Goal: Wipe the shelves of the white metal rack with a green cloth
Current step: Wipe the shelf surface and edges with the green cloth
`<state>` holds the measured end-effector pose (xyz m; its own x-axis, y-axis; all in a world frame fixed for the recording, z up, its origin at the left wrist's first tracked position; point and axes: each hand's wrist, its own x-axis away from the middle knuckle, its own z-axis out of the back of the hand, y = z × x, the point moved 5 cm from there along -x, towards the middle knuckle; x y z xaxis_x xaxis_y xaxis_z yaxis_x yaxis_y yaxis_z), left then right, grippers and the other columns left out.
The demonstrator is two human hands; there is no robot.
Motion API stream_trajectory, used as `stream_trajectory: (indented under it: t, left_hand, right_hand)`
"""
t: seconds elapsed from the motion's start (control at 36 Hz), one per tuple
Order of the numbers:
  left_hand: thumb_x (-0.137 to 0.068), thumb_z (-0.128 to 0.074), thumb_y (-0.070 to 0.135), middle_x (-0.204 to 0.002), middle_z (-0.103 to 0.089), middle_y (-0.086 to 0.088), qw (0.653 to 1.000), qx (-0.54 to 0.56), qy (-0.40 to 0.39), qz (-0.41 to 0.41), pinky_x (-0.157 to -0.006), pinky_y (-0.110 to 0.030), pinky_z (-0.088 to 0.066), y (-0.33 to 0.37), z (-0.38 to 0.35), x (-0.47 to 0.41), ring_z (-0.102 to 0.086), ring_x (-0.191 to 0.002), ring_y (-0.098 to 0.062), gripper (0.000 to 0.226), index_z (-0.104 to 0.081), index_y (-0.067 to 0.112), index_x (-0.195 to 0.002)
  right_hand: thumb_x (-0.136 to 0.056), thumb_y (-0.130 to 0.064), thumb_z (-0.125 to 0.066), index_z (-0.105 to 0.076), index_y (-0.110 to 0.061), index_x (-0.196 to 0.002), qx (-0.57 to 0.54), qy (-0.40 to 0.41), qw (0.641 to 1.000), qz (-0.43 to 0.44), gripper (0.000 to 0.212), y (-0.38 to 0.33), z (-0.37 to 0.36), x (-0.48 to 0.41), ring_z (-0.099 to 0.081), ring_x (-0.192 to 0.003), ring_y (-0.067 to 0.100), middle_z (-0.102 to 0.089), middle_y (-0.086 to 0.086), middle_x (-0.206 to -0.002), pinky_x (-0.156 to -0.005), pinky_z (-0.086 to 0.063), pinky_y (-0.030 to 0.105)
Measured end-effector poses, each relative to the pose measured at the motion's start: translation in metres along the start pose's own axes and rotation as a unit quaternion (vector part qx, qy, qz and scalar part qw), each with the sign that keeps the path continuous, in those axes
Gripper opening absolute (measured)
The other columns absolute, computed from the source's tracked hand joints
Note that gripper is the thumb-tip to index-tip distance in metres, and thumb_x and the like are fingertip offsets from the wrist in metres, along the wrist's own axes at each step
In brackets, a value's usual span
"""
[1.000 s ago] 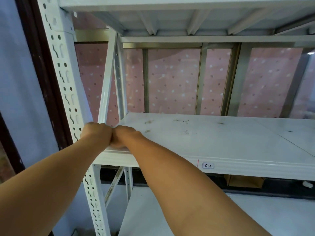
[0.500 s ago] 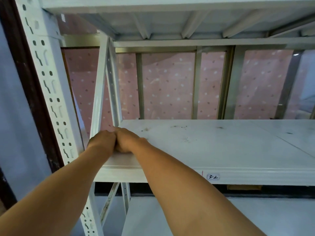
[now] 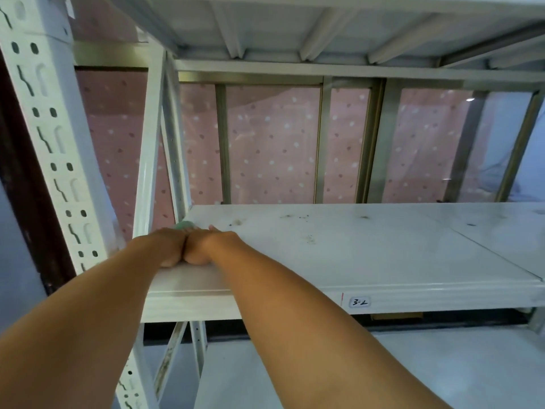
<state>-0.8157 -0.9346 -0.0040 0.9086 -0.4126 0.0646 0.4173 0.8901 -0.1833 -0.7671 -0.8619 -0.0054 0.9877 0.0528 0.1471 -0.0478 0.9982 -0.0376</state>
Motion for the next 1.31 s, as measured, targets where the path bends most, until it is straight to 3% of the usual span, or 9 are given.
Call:
stream_trajectory:
  t: [0.19, 0.42, 0.72, 0.86, 1.31]
  left_hand:
    - [-0.1, -0.045, 0.02, -0.133, -0.062, -0.006, 0.998, 0.054, 0.022, -0.008, -0.104, -0.034, -0.046, -0.007, -0.007, -0.007, -0.061, -0.118, -0.024, 0.04, -0.052, 0.014, -0.139]
    - [-0.107, -0.03, 0.023, -0.155, -0.04, -0.008, 0.996, 0.075, 0.03, -0.04, -0.114, -0.029, -0.03, 0.012, 0.002, 0.006, -0.043, -0.139, -0.022, 0.045, -0.033, 0.012, -0.15]
    - [-0.109, -0.021, 0.027, -0.152, -0.042, -0.013, 0.991, 0.099, 0.025, -0.086, -0.113, -0.031, -0.026, 0.061, 0.014, 0.012, -0.043, -0.137, -0.027, 0.047, -0.034, 0.01, -0.151]
    - [-0.108, -0.028, 0.029, -0.154, -0.041, -0.011, 0.99, 0.119, 0.013, -0.069, -0.114, -0.033, -0.029, 0.077, 0.016, 0.013, -0.042, -0.139, -0.027, 0.047, -0.035, 0.015, -0.151]
    - [-0.104, -0.04, 0.028, -0.152, -0.044, -0.008, 0.985, 0.057, 0.024, -0.159, -0.109, -0.032, -0.036, 0.169, 0.031, 0.019, -0.048, -0.134, -0.025, 0.047, -0.036, 0.014, -0.149]
  right_hand:
    - [-0.105, -0.032, -0.028, -0.006, -0.02, -0.159, -0.043, 0.022, 0.998, -0.044, 0.059, -0.002, -0.004, 0.005, -0.007, -0.153, 0.019, -0.011, 0.001, -0.166, -0.121, 0.006, 0.042]
    - [-0.103, -0.043, -0.023, 0.002, -0.019, -0.159, -0.036, 0.014, 0.995, -0.089, 0.066, 0.012, -0.014, -0.001, 0.005, -0.153, 0.017, 0.005, 0.0, -0.167, -0.121, 0.007, 0.049]
    - [-0.103, -0.045, -0.019, 0.001, -0.019, -0.16, -0.062, 0.022, 0.991, -0.118, 0.065, 0.047, -0.014, 0.033, 0.003, -0.153, 0.017, 0.004, 0.001, -0.167, -0.122, 0.008, 0.047]
    - [-0.103, -0.042, -0.017, 0.001, -0.017, -0.16, -0.079, 0.029, 0.988, -0.128, 0.064, 0.065, -0.016, 0.049, 0.002, -0.153, 0.017, 0.004, 0.002, -0.167, -0.122, 0.006, 0.045]
    - [-0.103, -0.037, -0.021, 0.0, -0.015, -0.16, -0.095, 0.039, 0.98, -0.168, 0.064, 0.142, -0.024, 0.099, 0.001, -0.153, 0.019, 0.004, 0.003, -0.167, -0.123, 0.001, 0.042]
